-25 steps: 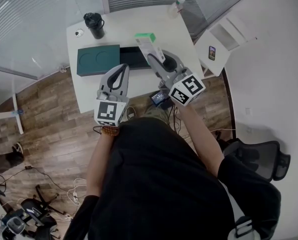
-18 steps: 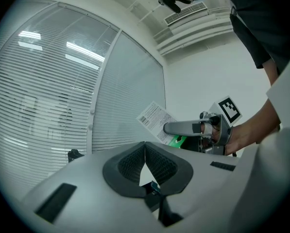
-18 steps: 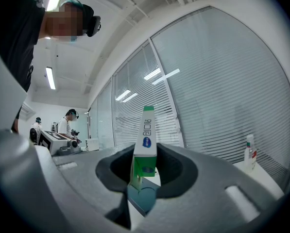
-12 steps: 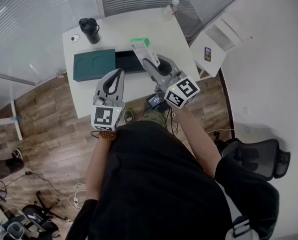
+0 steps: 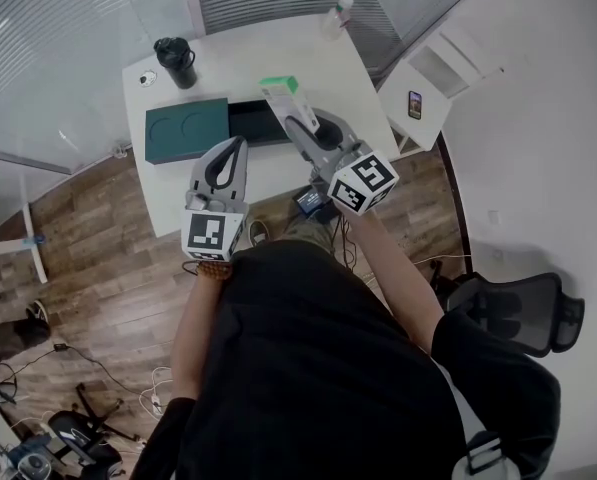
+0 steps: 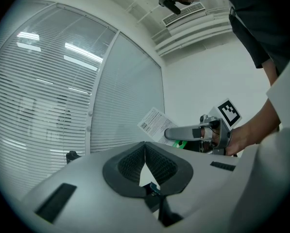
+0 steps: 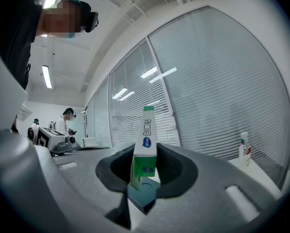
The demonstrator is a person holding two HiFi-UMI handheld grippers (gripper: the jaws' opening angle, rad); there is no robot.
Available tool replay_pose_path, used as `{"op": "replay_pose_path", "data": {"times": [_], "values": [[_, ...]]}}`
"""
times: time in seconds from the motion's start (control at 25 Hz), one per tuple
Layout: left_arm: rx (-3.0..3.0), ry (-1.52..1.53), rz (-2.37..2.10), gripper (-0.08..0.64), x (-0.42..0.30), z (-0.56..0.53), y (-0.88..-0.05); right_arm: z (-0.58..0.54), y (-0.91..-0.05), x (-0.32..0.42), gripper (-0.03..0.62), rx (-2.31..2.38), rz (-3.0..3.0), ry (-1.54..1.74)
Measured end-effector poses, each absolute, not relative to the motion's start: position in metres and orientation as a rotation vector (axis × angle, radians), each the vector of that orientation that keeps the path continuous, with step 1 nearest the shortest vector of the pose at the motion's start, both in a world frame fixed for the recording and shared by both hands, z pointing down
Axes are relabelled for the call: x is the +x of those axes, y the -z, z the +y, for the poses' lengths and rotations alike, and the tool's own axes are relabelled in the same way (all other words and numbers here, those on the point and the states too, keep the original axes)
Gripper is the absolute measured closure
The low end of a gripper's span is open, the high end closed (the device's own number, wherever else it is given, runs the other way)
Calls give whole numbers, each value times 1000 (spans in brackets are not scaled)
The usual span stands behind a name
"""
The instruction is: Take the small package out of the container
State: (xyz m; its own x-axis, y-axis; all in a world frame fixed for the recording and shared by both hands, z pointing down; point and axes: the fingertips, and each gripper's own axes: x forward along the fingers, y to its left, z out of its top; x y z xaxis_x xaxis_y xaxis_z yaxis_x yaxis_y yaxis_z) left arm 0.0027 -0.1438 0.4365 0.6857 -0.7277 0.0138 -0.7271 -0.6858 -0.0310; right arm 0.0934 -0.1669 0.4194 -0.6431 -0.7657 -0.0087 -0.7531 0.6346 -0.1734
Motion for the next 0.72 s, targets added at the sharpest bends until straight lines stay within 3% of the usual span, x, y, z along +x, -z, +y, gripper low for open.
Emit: {"op": "replay_pose_path", "data": {"times": [0.72], "values": [[-2882,49,1211,561,6,-143,-443,-172,-431,92,505,-1297,2786,263]]}}
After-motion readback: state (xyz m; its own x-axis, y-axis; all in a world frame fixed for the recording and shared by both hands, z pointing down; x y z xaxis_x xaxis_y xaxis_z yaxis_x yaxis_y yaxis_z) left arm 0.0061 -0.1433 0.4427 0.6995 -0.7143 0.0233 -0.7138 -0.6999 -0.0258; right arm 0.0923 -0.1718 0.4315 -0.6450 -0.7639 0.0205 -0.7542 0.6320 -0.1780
